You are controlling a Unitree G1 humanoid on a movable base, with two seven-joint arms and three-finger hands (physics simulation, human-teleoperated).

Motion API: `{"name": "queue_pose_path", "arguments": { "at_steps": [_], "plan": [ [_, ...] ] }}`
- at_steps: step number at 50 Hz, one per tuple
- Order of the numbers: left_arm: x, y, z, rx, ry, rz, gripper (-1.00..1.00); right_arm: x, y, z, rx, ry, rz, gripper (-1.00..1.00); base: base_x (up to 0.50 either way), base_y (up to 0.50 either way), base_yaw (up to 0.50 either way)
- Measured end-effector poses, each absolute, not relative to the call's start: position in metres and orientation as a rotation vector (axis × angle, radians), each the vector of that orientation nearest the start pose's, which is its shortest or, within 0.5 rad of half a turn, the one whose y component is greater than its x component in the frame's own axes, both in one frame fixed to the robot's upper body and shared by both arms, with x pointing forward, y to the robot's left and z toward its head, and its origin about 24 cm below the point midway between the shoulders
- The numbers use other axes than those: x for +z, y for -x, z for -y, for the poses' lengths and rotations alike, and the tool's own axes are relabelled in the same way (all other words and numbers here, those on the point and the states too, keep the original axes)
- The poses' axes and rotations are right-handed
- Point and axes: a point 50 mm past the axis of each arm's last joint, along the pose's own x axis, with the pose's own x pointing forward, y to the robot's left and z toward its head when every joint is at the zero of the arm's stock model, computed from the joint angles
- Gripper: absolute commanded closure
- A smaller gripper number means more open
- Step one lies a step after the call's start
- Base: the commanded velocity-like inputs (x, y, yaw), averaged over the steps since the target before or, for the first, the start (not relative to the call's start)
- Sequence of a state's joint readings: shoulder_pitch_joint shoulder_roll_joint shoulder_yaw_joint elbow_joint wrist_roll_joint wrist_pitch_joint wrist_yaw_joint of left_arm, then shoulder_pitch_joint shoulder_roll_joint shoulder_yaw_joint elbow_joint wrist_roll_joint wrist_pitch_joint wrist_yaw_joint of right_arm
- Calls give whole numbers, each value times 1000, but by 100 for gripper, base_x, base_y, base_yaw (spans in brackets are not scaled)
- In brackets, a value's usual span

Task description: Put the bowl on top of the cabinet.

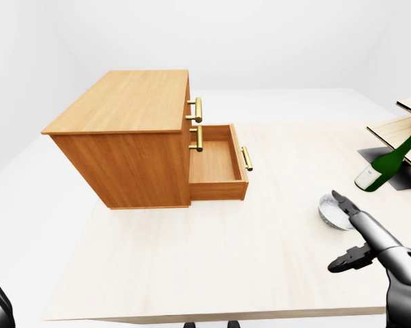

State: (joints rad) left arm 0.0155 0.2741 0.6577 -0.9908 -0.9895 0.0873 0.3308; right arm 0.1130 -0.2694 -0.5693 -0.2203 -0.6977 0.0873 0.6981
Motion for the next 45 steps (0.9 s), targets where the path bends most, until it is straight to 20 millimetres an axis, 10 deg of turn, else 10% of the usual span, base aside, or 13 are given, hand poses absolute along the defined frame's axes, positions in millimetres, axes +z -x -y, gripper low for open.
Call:
{"name": "queue_pose_path", "arguments": {
  "at_steps": [12,31,45],
  "plan": [
    [256,-133,-247,210,463,959,-100,77,-202,330,-1,874,-476,-98,0,0,0],
    [255,-134,-246,211,456,959,-100,131,-222,314,-59,1199,-369,-98,0,0,0],
    [255,-133,-246,211,456,962,-100,113,-221,327,-60,1209,-491,-98,0,0,0]
  ]
}}
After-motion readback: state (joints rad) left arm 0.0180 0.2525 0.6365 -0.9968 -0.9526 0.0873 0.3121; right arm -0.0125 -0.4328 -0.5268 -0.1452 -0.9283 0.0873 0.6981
